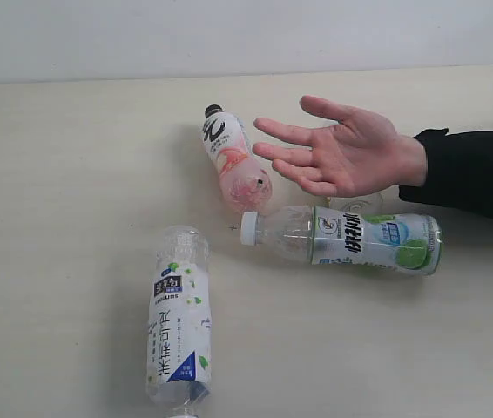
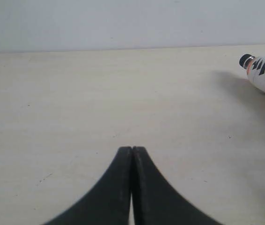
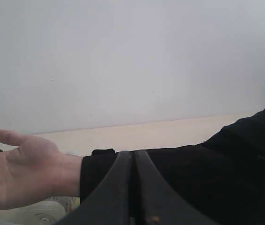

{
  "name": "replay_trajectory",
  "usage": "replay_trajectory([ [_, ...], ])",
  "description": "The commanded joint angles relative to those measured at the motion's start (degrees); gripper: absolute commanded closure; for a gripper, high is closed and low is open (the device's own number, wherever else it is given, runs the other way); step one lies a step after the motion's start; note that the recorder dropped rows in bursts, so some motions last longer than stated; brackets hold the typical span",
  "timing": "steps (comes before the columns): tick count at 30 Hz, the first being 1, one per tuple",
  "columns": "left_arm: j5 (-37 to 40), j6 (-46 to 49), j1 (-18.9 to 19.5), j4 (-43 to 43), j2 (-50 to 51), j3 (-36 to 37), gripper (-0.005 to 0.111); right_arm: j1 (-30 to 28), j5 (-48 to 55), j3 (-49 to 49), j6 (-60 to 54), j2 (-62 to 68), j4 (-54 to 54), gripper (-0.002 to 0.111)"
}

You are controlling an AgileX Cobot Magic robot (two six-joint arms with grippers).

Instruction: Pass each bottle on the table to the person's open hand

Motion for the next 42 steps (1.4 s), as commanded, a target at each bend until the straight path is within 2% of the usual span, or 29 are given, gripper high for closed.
replay_trajectory([
  [1,-0.32,-0.33,-0.34,0.01,-0.27,0.03,0.104,-0.34,-0.15,0.29,0.08,-0.32,0.05,0.107],
  [25,-0.32,-0.22,-0.34,0.01,-0.27,0.03,0.104,-0.32,-2.27,0.29,0.08,-0.32,0.05,0.107],
  [28,-0.32,-0.32,-0.34,0.01,-0.27,0.03,0.104,-0.32,-6.84,0.29,1.07,-0.32,1.29,0.107],
  [33,-0.32,-0.32,-0.34,0.01,-0.27,0.03,0.104,-0.32,-12.82,0.29,7.29,-0.32,11.23,0.107],
  [42,-0.32,-0.32,-0.34,0.01,-0.27,0.03,0.104,-0.32,-25.31,0.29,8.64,-0.32,12.08,0.107],
])
